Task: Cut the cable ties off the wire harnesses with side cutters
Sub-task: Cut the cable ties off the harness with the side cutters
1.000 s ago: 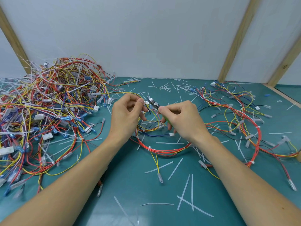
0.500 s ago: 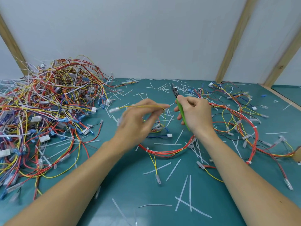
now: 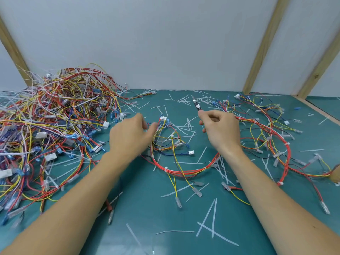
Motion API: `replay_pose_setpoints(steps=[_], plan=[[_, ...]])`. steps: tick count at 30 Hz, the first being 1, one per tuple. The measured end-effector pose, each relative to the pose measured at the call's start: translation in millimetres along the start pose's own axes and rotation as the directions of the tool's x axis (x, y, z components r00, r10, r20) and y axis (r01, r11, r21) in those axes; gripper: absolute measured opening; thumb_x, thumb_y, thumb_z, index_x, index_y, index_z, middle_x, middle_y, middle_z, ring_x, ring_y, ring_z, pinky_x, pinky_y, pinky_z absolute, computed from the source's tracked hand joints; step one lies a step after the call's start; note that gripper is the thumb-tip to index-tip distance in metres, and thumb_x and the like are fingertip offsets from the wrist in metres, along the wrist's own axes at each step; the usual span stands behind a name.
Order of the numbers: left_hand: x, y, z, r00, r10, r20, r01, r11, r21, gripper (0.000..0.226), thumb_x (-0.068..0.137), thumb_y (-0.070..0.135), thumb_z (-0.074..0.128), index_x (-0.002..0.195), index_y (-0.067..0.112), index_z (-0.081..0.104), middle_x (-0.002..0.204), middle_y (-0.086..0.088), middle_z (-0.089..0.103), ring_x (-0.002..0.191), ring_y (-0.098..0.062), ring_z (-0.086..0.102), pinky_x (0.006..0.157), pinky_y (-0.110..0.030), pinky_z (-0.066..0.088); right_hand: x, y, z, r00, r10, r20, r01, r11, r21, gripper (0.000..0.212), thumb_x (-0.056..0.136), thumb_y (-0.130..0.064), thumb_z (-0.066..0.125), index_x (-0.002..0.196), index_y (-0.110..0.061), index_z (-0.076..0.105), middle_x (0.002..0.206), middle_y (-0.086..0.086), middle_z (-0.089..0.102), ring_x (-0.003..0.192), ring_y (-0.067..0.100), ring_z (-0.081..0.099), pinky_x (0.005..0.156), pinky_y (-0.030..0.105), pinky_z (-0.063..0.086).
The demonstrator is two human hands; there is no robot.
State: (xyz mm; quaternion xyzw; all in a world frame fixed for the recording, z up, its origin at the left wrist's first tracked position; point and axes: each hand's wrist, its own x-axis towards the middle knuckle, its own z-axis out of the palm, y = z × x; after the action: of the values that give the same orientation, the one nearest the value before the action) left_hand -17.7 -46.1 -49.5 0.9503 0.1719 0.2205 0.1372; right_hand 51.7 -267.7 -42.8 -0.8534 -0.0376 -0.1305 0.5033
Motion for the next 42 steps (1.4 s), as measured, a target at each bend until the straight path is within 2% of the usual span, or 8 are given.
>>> replay_pose_setpoints(steps=[9, 13, 18, 24, 28, 32, 37, 42], plan=[[5.0, -3.2, 8.9, 0.924, -0.031, 0.382, 0.066, 0.995, -0.080, 0.039, 0.080, 0.059, 0.066, 0.068, 0.022, 0.067, 0.058, 0.007, 0.066, 0.067, -0.016, 0.065, 0.057, -0.025, 0.038, 1.6, 12.5, 0.6, 0.990, -0.140, -0.021, 0.124, 0.929, -0.348, 0.037, 0.095, -0.063, 0.056, 0.108, -0.032, 0.072, 0.084, -0.008, 0.069, 0.091, 0.026, 0.064, 0.070, 0.033, 0.039], [4.7, -1.7, 4.2, 0.974, -0.030, 0.223, 0.104, 0.939, -0.327, 0.037, 0.084, 0.045, 0.058, 0.066, 0.014, 0.064, 0.049, 0.005, 0.057, 0.055, -0.019, 0.059, 0.057, -0.026, 0.046, 2.2, 19.6, 2.3, 0.990, -0.133, 0.051, 0.141, 0.861, -0.489, 0.039, 0.097, -0.058, 0.056, 0.118, -0.028, 0.070, 0.102, 0.000, 0.072, 0.101, 0.032, 0.065, 0.070, 0.034, 0.036], [16.3, 0.0, -12.6, 0.975, -0.213, 0.067, 0.146, 0.378, -0.914, 0.036, 0.089, 0.020, 0.060, 0.055, 0.012, 0.052, 0.045, 0.008, 0.031, 0.043, -0.011, 0.027, 0.046, -0.024, 0.020, 2.7, 23.6, 4.5, 0.991, -0.109, 0.072, 0.131, 0.809, -0.573, 0.036, 0.096, -0.053, 0.059, 0.116, -0.025, 0.071, 0.105, 0.003, 0.073, 0.101, 0.032, 0.065, 0.069, 0.033, 0.035], [20.3, -8.8, -26.3, 0.936, 0.014, 0.351, 0.341, -0.277, -0.898, 0.027, 0.096, 0.037, 0.057, 0.072, 0.023, 0.058, 0.046, 0.010, 0.037, 0.033, -0.003, 0.027, 0.036, -0.017, 0.019, -2.1, 22.6, 9.6, 0.980, -0.096, 0.172, 0.182, 0.778, -0.601, 0.040, 0.096, -0.052, 0.062, 0.126, -0.025, 0.069, 0.122, 0.001, 0.070, 0.120, 0.029, 0.056, 0.090, 0.040, 0.047], [19.7, -6.5, -26.7, 0.937, 0.039, 0.348, 0.326, -0.456, -0.828, 0.037, 0.097, 0.046, 0.056, 0.068, 0.024, 0.060, 0.049, 0.011, 0.040, 0.040, -0.002, 0.036, 0.040, -0.016, 0.029, -9.8, 4.4, 8.6, 0.949, -0.270, 0.161, 0.309, 0.894, -0.323, 0.028, 0.098, -0.048, 0.061, 0.112, -0.028, 0.076, 0.120, -0.011, 0.072, 0.122, 0.017, 0.055, 0.102, 0.034, 0.041], [25.8, -12.3, -24.4, 0.917, -0.073, 0.391, 0.283, -0.570, -0.772, 0.044, 0.098, 0.045, 0.055, 0.062, 0.021, 0.060, 0.056, 0.012, 0.053, 0.054, -0.002, 0.057, 0.067, -0.021, 0.051, -29.0, -22.7, 7.5, 0.837, -0.326, 0.439, 0.276, 0.945, 0.176, 0.046, 0.096, -0.061, 0.054, 0.082, -0.025, 0.079, 0.077, -0.012, 0.075, 0.075, 0.004, 0.068, 0.076, 0.026, 0.052], [31.7, -21.2, -20.6, 0.899, -0.155, 0.409, 0.257, -0.570, -0.781, 0.035, 0.101, 0.045, 0.052, 0.074, 0.022, 0.054, 0.057, 0.012, 0.051, 0.056, -0.002, 0.055, 0.072, -0.025, 0.052, -33.7, -16.3, 13.9, 0.727, -0.281, 0.627, 0.518, 0.824, -0.232, 0.026, 0.085, -0.054, 0.071, 0.094, -0.030, 0.072, 0.082, -0.014, 0.070, 0.081, 0.008, 0.064, 0.078, 0.030, 0.052], [32.3, -27.2, -22.6, 0.913, -0.137, 0.385, 0.244, -0.572, -0.783, 0.046, 0.095, 0.049, 0.059, 0.057, 0.025, 0.046, 0.052, 0.010, 0.039, 0.053, -0.002, 0.047, 0.070, -0.021, 0.045, -18.7, -11.6, 1.2, 0.889, -0.320, 0.329, 0.458, 0.651, -0.605, 0.030, 0.093, -0.060, 0.061, 0.091, -0.035, 0.077, 0.090, -0.005, 0.057, 0.106, 0.024, 0.054, 0.078, 0.035, 0.037]])
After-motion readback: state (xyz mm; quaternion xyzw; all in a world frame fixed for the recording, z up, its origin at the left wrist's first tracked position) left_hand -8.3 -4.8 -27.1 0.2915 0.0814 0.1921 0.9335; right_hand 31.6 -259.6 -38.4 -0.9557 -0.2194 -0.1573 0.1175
